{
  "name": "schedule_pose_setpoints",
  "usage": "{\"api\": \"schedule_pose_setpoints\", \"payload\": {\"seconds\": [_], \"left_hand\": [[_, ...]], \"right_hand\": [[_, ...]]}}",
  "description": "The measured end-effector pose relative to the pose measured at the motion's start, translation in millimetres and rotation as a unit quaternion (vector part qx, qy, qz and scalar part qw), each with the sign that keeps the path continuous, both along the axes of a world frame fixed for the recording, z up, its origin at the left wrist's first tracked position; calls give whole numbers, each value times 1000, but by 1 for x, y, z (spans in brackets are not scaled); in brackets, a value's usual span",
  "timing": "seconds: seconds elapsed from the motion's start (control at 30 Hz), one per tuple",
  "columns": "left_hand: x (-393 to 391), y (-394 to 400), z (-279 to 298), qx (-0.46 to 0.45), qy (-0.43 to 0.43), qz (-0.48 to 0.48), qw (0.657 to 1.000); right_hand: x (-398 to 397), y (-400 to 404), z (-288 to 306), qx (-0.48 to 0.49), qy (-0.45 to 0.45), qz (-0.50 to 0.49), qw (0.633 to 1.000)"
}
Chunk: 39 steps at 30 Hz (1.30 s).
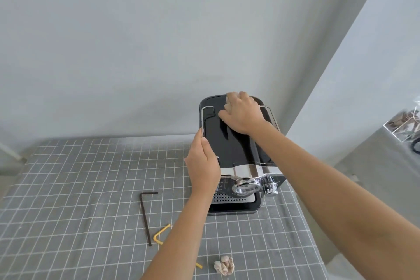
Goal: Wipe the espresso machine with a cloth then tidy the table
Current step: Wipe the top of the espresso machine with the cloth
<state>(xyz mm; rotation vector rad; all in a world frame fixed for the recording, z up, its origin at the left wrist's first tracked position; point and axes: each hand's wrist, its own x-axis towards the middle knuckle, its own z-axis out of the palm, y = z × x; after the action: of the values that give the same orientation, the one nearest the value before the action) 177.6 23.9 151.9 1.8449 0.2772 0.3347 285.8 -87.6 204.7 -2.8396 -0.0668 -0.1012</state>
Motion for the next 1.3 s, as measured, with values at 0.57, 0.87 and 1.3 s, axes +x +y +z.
{"api": "schedule_pose_setpoints", "payload": {"seconds": [0.57,0.87,1.3], "left_hand": [[-8,-3,12,4,-1,-8,1000],[-26,9,7,-27,-1,-35,999],[-146,-1,-6,4,-103,-89,991]], "right_hand": [[-185,-17,-3,-62,-92,79,991],[-262,-83,13,335,-1,-145,931],[-279,-87,7,340,-121,-198,912]]}}
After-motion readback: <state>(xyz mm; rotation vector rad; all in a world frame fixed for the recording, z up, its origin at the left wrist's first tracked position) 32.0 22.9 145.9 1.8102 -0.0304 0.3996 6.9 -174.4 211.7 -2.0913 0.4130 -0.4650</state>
